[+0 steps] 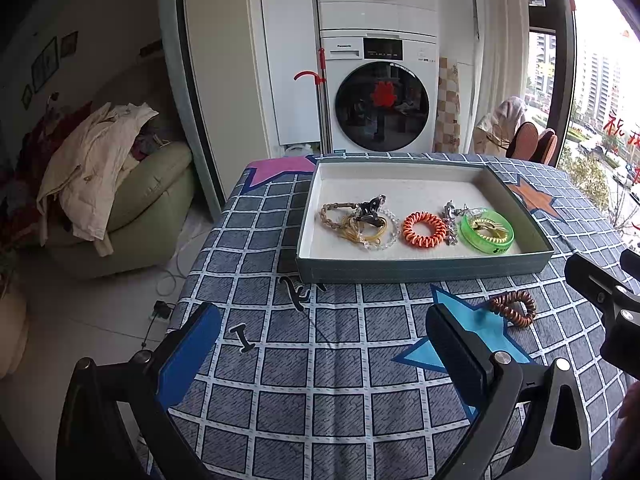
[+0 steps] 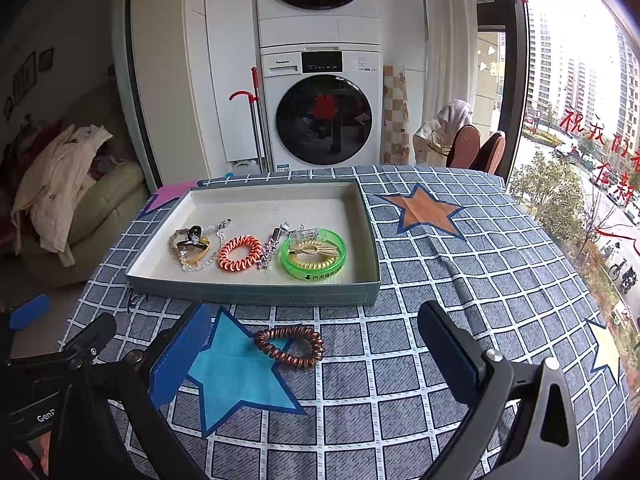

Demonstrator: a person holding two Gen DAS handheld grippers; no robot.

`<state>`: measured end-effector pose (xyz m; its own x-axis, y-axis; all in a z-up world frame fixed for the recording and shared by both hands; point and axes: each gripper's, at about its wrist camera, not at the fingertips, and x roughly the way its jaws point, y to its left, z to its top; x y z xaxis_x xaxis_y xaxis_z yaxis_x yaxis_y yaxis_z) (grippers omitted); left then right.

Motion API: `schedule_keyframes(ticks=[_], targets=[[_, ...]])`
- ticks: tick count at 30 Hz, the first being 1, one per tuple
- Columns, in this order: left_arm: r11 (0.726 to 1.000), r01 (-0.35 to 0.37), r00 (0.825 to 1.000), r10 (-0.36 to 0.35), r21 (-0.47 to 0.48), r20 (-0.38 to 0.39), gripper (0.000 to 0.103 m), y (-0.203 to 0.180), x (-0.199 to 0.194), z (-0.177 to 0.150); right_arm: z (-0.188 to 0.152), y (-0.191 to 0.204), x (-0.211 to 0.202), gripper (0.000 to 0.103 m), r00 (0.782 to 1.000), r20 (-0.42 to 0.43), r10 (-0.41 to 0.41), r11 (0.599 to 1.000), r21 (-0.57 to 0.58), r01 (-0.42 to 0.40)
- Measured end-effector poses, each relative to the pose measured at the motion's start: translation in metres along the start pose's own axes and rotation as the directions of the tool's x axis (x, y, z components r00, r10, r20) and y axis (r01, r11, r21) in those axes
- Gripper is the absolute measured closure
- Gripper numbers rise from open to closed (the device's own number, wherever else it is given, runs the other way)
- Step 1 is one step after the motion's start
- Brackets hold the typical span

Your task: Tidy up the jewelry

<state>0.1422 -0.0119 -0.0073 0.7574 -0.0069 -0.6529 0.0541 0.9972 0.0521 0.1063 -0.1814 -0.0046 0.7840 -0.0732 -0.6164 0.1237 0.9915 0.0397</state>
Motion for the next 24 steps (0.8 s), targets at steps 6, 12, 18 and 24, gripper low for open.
schedule_keyframes(ticks=[6, 12, 18, 24], targets=[[1.0, 0.0, 1.0, 0.0, 0.001, 0.001, 0.0, -0.0005, 0.0, 0.0001, -0.0002, -0.0004, -0.0006, 0.0, 1.0, 0.002, -0.001, 1.0, -0.001, 0.001], [1.0, -0.001, 1.0, 0.001, 0.001, 0.001, 0.0, -0.0007, 0.0, 0.0002, -0.0002, -0.0007, -0.0006, 0.0, 1.0, 0.003, -0.001, 1.0, -0.001, 0.001], [1.0, -0.002, 1.0, 0.002, 0.001, 0.0, 0.0, -0.0009, 0.0002, 0.0005, -0.0001, -0.0004, -0.0001, 0.0, 1.0, 0.002, -0.002, 1.0, 0.002, 0.002], [1.0, -0.003, 1.0, 0.003, 0.002, 0.001, 0.0, -0.0015, 0.0002, 0.0009, -0.0003, -0.0014, -0.0001, 0.0, 1.0, 0.004, 0.0, 1.0, 0.001, 0.0]])
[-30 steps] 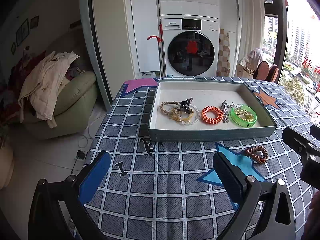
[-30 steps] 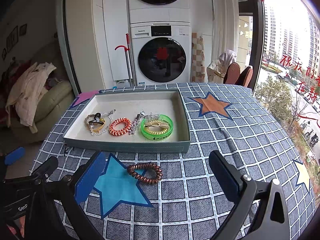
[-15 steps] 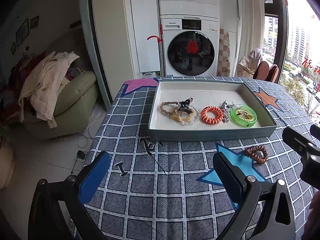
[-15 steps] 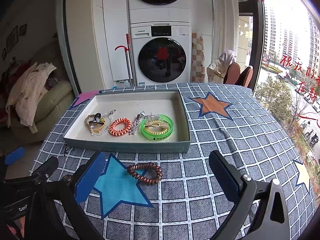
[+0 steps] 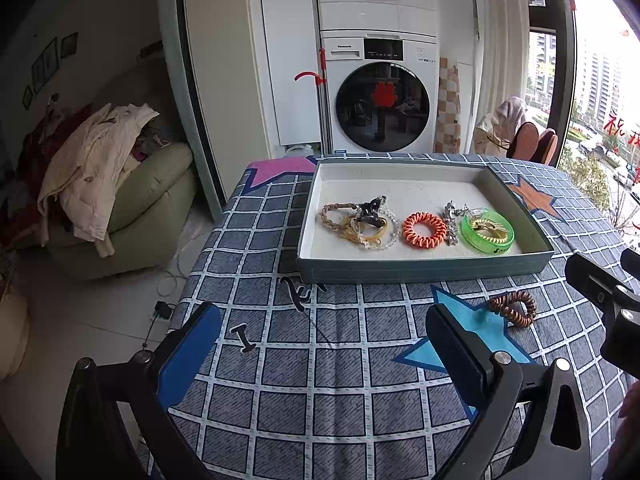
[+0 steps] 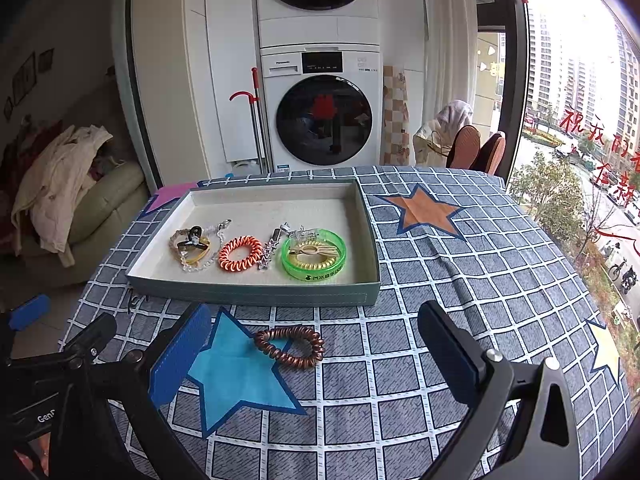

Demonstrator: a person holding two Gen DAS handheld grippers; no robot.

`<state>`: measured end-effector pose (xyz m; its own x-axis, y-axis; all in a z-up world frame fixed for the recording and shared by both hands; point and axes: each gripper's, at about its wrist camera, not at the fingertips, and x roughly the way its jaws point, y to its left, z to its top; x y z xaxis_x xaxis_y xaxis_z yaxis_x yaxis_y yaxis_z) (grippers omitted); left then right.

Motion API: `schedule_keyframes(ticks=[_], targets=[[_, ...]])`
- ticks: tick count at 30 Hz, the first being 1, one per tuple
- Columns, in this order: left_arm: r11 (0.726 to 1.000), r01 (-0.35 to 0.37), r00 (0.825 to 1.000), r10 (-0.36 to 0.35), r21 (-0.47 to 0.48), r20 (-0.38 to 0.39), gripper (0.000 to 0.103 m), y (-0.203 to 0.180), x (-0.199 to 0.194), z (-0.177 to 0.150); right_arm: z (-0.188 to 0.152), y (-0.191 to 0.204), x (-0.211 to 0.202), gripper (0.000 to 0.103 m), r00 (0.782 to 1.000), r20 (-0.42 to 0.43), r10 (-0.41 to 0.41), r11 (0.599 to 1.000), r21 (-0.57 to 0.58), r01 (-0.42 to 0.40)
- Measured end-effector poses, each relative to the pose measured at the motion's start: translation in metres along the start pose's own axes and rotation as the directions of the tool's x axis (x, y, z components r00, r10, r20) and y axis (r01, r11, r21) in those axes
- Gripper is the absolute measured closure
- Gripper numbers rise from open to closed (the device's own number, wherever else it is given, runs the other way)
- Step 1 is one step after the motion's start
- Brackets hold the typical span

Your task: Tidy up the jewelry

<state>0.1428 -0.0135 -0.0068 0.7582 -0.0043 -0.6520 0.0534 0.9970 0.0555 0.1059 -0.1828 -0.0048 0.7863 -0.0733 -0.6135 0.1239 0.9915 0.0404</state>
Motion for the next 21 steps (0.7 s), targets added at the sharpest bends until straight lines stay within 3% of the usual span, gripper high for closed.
schedule_keyframes(ticks=[21], targets=[[1.0, -0.011, 1.0, 0.011, 0.007, 0.001, 0.0, 0.0004, -0.0008, 0.0016, 0.0006, 0.0006, -0.0009, 0.0, 1.0, 0.002, 0.001, 1.0, 0.0, -0.001]])
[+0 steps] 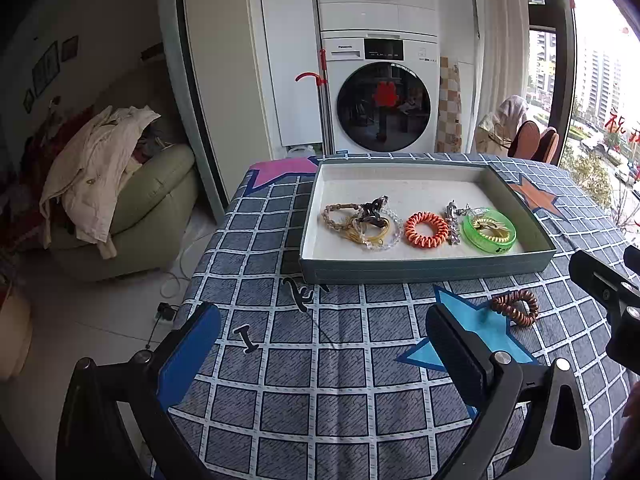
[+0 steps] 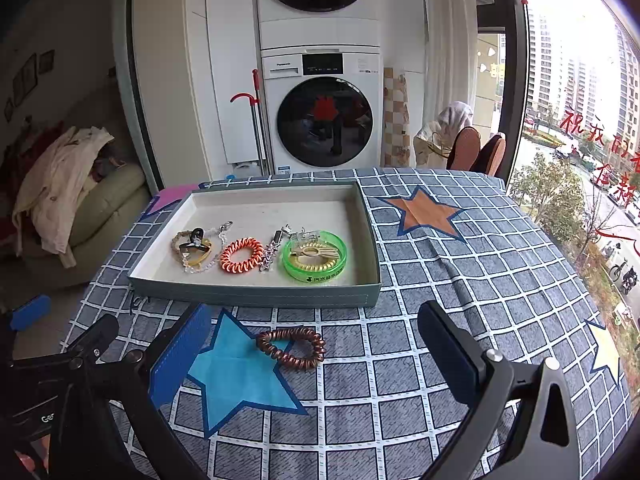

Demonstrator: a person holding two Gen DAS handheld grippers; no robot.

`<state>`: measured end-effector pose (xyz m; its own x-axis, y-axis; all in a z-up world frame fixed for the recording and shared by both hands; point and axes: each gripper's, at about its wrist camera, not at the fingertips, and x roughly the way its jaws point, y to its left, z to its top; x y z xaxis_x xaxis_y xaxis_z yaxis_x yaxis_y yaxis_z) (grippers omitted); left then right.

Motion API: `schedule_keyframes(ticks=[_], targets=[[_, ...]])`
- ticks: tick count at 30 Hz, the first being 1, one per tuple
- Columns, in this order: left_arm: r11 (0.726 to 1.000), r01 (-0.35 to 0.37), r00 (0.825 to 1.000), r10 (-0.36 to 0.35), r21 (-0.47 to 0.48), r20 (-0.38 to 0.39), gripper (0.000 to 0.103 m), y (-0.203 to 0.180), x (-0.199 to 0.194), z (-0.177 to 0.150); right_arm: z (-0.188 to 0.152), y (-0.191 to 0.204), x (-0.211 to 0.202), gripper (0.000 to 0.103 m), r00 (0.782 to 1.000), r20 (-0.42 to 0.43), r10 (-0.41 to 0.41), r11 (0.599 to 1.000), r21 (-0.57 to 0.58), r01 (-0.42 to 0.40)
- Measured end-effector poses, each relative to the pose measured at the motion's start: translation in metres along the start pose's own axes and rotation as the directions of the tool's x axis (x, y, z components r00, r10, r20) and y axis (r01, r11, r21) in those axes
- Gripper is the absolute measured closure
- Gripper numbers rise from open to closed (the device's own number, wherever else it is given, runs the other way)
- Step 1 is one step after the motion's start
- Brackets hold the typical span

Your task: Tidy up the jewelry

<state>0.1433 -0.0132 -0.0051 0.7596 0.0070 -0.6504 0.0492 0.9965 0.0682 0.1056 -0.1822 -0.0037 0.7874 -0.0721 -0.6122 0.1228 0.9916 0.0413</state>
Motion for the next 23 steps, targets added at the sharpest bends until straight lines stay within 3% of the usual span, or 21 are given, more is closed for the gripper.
schedule_keyframes(ticks=[23], targets=[[1.0, 0.009, 1.0, -0.009, 0.013, 0.003, 0.0, -0.002, -0.0005, -0.0002, 0.0013, 0.0011, -0.0021, 0.0, 1.0, 0.0, 0.001, 1.0, -0.001, -0.001]])
